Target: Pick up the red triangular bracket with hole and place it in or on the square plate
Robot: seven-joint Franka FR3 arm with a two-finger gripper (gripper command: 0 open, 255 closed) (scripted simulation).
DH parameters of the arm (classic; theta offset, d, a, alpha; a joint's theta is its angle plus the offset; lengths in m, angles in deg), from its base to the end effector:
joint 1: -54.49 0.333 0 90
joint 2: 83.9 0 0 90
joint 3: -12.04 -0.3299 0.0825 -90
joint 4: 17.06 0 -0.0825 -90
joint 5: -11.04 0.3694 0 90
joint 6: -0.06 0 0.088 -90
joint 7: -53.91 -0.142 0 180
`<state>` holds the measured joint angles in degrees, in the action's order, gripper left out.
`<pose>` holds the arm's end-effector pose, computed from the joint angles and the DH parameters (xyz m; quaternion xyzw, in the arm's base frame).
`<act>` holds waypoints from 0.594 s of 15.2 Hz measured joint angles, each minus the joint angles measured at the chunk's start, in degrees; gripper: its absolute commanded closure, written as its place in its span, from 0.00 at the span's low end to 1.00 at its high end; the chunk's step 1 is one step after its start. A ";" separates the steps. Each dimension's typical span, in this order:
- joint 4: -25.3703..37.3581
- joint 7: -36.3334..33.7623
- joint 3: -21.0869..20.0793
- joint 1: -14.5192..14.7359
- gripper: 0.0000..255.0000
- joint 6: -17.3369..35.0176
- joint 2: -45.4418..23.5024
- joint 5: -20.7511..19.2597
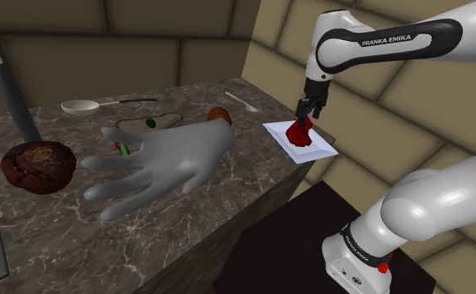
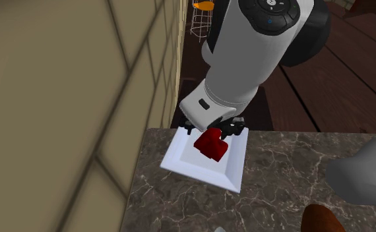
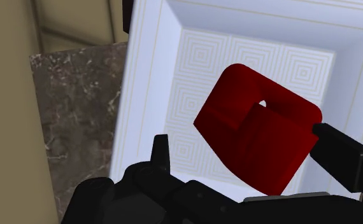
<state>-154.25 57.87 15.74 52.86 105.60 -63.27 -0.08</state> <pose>0.3849 -0.0583 0.4243 0.9919 0.0261 -0.1015 0.0714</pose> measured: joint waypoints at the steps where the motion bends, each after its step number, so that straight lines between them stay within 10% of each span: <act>1: 0.00 0.00 0.00 0.00 0.00 0.00 0.00 0.00; 9: 7.07 0.24 -0.85 0.53 0.00 -7.13 0.01 0.84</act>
<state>-147.18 58.10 14.89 53.38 98.47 -63.26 0.76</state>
